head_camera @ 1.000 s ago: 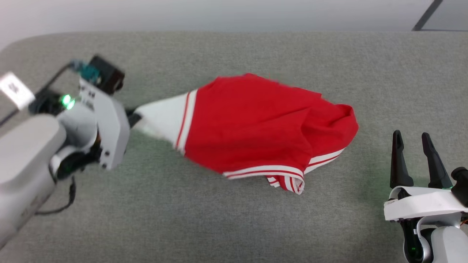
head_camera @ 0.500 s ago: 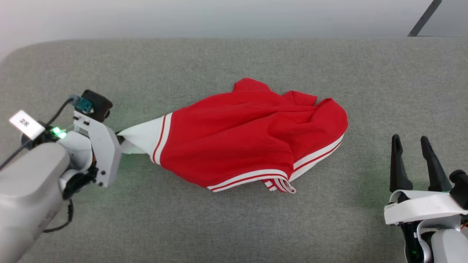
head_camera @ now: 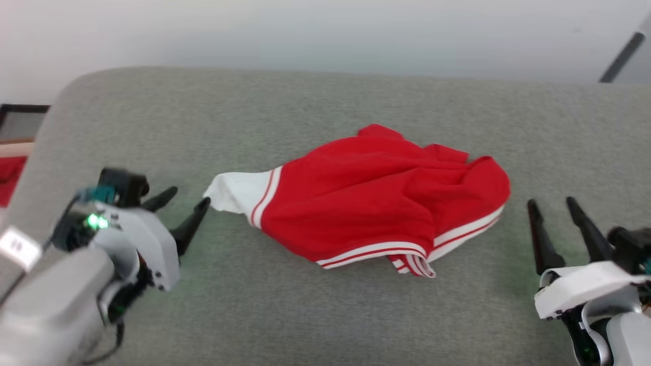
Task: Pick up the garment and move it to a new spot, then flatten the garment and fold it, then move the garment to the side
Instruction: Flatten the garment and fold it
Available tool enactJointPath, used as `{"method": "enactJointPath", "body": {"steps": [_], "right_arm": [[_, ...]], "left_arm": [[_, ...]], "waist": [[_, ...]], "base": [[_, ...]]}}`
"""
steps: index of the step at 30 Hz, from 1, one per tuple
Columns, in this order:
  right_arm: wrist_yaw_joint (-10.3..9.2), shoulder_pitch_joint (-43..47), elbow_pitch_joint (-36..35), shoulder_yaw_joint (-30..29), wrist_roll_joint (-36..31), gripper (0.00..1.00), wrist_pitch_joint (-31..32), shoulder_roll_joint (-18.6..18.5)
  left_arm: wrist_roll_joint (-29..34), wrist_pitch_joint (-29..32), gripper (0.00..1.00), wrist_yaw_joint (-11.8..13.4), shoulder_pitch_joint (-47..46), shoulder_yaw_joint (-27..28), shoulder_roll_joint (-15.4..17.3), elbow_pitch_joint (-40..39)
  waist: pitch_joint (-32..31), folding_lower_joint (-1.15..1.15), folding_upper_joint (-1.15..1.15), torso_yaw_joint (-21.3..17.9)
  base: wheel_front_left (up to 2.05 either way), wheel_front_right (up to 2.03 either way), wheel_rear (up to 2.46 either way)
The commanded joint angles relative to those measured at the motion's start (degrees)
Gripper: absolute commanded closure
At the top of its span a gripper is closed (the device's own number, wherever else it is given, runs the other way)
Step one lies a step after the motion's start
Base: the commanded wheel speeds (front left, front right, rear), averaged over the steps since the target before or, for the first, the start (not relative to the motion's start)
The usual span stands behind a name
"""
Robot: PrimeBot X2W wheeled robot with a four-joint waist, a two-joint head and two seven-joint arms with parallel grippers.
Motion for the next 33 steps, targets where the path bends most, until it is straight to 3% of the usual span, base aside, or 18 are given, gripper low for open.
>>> {"method": "enactJointPath", "body": {"steps": [1,7,12,15,20,28,29,30,31,33], "right_arm": [[0.02,-0.7,0.1,0.6,0.8,0.0,0.9,-0.6],[0.02,-4.4,-1.0,6.7,5.5,0.0,14.7,-7.5],[0.02,-8.0,-2.5,8.7,11.1,0.0,29.9,-13.3],[0.02,-9.6,-2.3,8.0,12.4,0.0,38.6,-16.0],[0.02,-11.5,-1.6,7.6,16.9,0.0,51.8,-18.2],[0.02,-11.9,-2.2,7.6,19.1,0.0,58.7,-19.6],[0.02,-11.9,-2.6,7.8,19.1,0.5,58.5,-19.5],[0.02,-11.8,-2.8,8.0,19.5,0.85,58.3,-19.2],[0.02,-11.9,-3.2,7.9,19.4,1.0,57.6,-19.3],[0.02,-12.2,-4.8,9.1,18.9,1.0,55.9,-19.8]], "left_arm": [[-0.6,-1.0,0.0,0.5,1.4,0.3,0.1,-0.6],[-0.4,-7.5,0.0,8.1,10.3,6.5,-0.2,-9.6],[9.2,-7.5,0.0,13.3,21.8,22.7,-4.7,-20.6],[16.1,-7.6,0.0,13.6,28.6,32.0,-8.9,-26.4],[27.5,-7.6,0.0,11.4,37.1,41.3,-15.3,-32.4],[37.8,-7.6,0.0,6.0,41.5,48.2,-23.2,-33.0],[38.5,-7.6,0.0,5.3,41.8,48.8,-23.9,-32.7],[39.2,-7.6,0.0,4.7,42.0,49.5,-24.6,-32.4],[39.7,-7.6,0.0,4.2,42.1,50.4,-25.6,-32.2],[41.1,-7.6,0.0,2.9,42.6,51.6,-27.0,-31.8]], "waist": [[-0.9,0.0,-0.01,1.7],[-0.7,0.0,-0.01,5.0],[0.1,0.0,-0.01,7.9],[0.4,0.0,-0.01,9.5],[1.2,0.0,-0.01,12.0],[2.5,0.0,-0.01,14.6],[2.5,0.0,-0.01,14.9],[2.6,0.0,-0.01,15.0],[2.6,0.0,-0.01,15.2],[2.5,0.0,-0.01,15.5]], "base": [[0.0,0.0,0.0],[0.0,0.0,0.0],[0.0,0.0,0.0],[0.0,0.0,0.0],[0.0,0.0,0.0],[0.0,0.0,0.0],[0.0,0.0,0.0],[0.0,0.0,0.0],[0.0,0.0,0.0],[0.0,0.0,0.0]]}}
